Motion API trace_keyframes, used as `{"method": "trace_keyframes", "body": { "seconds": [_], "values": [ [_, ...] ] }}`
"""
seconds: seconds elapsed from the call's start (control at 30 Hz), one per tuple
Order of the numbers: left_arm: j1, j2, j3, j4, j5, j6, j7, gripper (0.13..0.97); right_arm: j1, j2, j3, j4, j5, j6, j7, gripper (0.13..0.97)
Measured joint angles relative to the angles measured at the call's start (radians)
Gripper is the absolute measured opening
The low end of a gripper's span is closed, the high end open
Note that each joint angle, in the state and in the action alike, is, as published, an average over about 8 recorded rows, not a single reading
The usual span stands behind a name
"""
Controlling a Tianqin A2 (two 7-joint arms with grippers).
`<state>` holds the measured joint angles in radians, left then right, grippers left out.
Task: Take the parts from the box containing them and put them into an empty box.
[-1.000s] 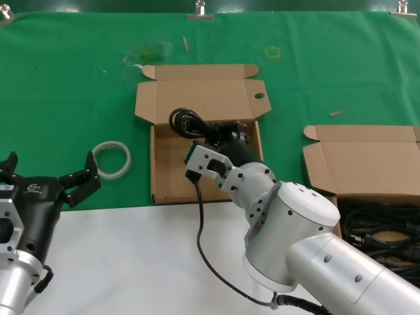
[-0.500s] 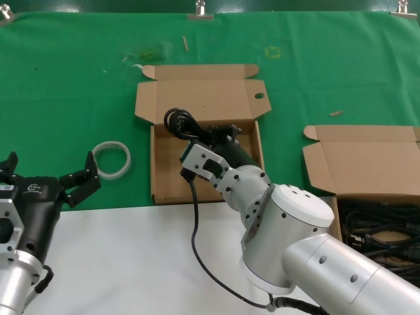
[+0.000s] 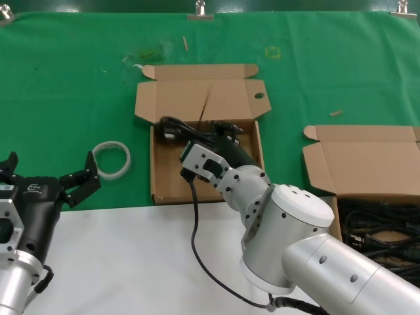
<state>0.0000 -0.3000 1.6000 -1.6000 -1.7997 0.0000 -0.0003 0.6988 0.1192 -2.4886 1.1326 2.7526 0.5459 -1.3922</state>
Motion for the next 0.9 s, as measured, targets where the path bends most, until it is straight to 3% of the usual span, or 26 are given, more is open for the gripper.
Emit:
{"method": "trace_keyframes", "body": {
  "seconds": [0.3,0.47,0.9],
  "values": [
    [0.0,0.0,0.0,0.0,0.0,0.0,0.0,0.966,0.0,0.0,0.0,0.0,0.0,0.0,0.0,0.384],
    [0.0,0.0,0.0,0.0,0.0,0.0,0.0,0.966,-0.011,0.0,0.013,0.007,-0.014,-0.008,0.021,0.501],
    [0.0,0.0,0.0,0.0,0.0,0.0,0.0,0.966,-0.111,0.0,0.141,0.074,-0.151,-0.086,0.22,0.766]
  ]
}}
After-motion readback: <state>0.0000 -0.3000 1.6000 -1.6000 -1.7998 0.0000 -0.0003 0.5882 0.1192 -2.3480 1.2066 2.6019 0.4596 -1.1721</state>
